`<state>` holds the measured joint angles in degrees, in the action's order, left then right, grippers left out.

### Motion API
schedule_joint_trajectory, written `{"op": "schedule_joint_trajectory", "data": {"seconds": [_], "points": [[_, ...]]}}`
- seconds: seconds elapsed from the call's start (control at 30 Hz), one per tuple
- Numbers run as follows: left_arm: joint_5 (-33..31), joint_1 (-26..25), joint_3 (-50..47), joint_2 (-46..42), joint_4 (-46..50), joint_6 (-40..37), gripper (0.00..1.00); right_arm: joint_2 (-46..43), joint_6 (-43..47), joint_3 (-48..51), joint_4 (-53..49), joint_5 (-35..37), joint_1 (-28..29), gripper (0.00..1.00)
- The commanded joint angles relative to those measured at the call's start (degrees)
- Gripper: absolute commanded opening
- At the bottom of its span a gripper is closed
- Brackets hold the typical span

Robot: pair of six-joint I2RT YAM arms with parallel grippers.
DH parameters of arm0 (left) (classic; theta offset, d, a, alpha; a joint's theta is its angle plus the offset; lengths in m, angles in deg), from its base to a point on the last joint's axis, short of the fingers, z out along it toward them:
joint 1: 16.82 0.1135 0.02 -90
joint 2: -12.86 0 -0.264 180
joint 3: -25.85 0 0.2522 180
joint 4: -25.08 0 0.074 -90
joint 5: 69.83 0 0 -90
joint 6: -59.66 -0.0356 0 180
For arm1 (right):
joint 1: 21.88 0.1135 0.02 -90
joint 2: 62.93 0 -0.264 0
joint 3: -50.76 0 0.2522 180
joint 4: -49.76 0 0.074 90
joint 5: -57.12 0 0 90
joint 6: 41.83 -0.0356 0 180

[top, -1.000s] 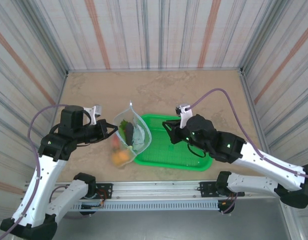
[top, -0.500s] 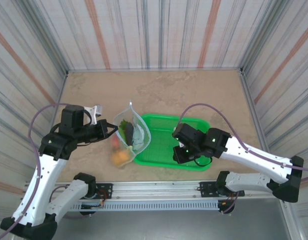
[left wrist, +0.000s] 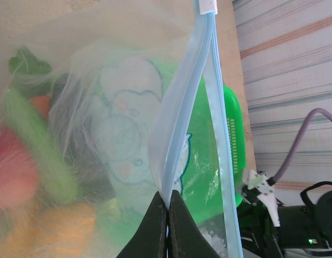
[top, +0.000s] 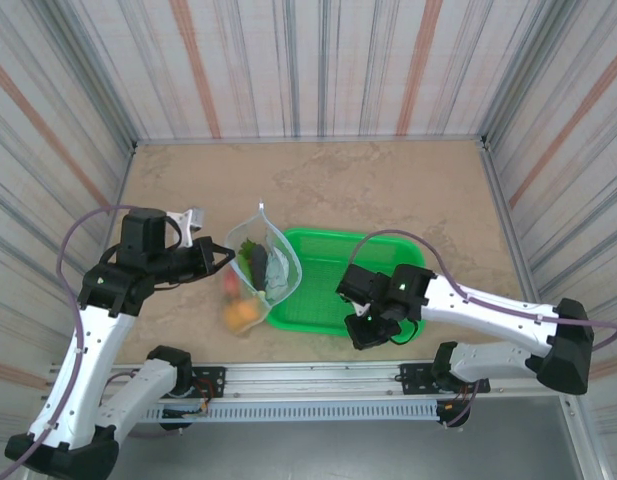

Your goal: Place the food in the zip-top bag and seal the zipper

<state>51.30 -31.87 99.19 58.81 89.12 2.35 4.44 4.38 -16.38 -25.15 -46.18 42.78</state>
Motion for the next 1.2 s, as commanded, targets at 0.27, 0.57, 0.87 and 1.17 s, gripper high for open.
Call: {"op": "schedule_joint_trajectory", "data": {"seconds": [0.27,0.57,0.87,1.17], "points": [[1.5,0.6,-0.2,-1.1,-0.2,-1.2,0.00,3.9,-1.2,-0.2,2.7,16.5,-4.3,0.51],[1.2,0.8,0.3,-1.3,0.4,-0.4,0.00,18.6,6.3,-8.9,20.4,19.4,-17.9,0.63],[4.2,0.8,-0.4,-0.4,-1.2,0.0,0.00,33.7,8.5,-27.4,24.3,22.6,-27.0,0.72],[8.0,0.4,-0.1,2.8,-2.1,-0.5,0.00,14.0,15.4,-20.0,33.8,8.3,-27.4,0.66]]}}
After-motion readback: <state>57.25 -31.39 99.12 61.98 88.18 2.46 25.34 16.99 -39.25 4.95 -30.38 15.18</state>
